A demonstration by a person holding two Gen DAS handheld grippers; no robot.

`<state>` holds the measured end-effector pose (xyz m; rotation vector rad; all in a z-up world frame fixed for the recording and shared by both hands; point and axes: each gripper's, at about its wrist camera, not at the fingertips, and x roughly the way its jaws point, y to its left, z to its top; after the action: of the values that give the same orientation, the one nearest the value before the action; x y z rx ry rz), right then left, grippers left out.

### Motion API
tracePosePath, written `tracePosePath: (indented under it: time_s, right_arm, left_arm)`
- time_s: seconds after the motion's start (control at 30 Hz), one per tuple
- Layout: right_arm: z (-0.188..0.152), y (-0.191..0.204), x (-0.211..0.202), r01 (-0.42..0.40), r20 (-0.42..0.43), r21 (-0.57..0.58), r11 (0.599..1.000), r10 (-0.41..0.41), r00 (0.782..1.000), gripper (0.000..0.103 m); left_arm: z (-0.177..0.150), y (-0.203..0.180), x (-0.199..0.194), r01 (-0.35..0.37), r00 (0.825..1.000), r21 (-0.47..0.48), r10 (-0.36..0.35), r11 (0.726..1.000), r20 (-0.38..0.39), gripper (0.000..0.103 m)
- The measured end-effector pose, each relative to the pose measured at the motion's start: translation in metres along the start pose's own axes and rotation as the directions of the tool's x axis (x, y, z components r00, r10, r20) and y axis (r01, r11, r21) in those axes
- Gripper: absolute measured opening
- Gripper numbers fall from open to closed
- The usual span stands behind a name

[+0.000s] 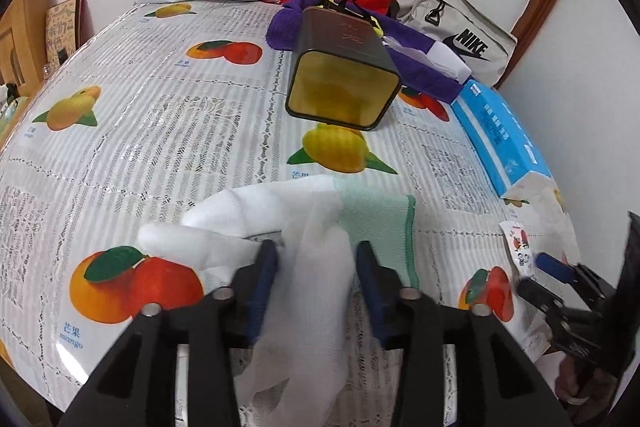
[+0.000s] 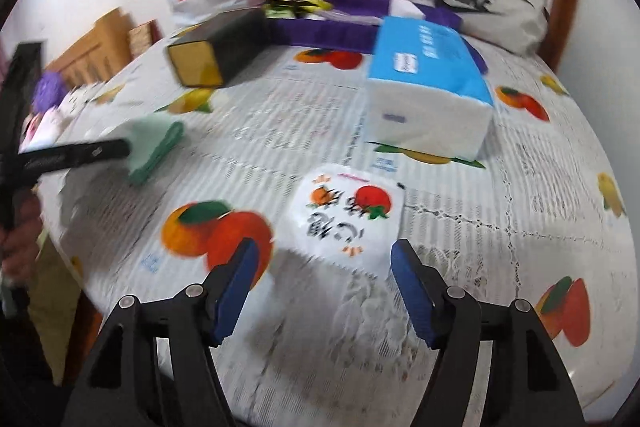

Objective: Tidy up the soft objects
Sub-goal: 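Lift the glove with the left tool while the right tool approaches the white snack sachet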

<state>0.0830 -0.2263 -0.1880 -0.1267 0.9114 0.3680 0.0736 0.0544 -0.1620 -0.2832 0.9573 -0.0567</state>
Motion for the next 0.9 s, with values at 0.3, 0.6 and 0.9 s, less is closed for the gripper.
tracePosePath:
  time_s: [0.3, 0.6, 0.9]
  right_arm:
    - [0.019, -0.011, 0.018, 0.041, 0.005, 0.097, 0.994, -0.042, 0.999, 0.072]
    - [0.030, -0.027, 0.024, 0.097, -0.008, 0.146, 0.985, -0.096, 0.995, 0.072]
    - [0.042, -0.039, 0.019, 0.116, -0.006, 0.183, 0.976, -0.117, 0.993, 0.081]
  left_arm:
    - [0.002, 0.003, -0.002, -0.016, 1.000, -0.002, 0.016, 1.000, 0.000, 0.066]
    - [0.009, -0.004, 0.000, -0.014, 1.000, 0.015, 0.015, 1.000, -0.010, 0.072]
    - [0.014, -0.010, 0.002, -0.016, 1.000, 0.025, 0.016, 1.000, -0.019, 0.074]
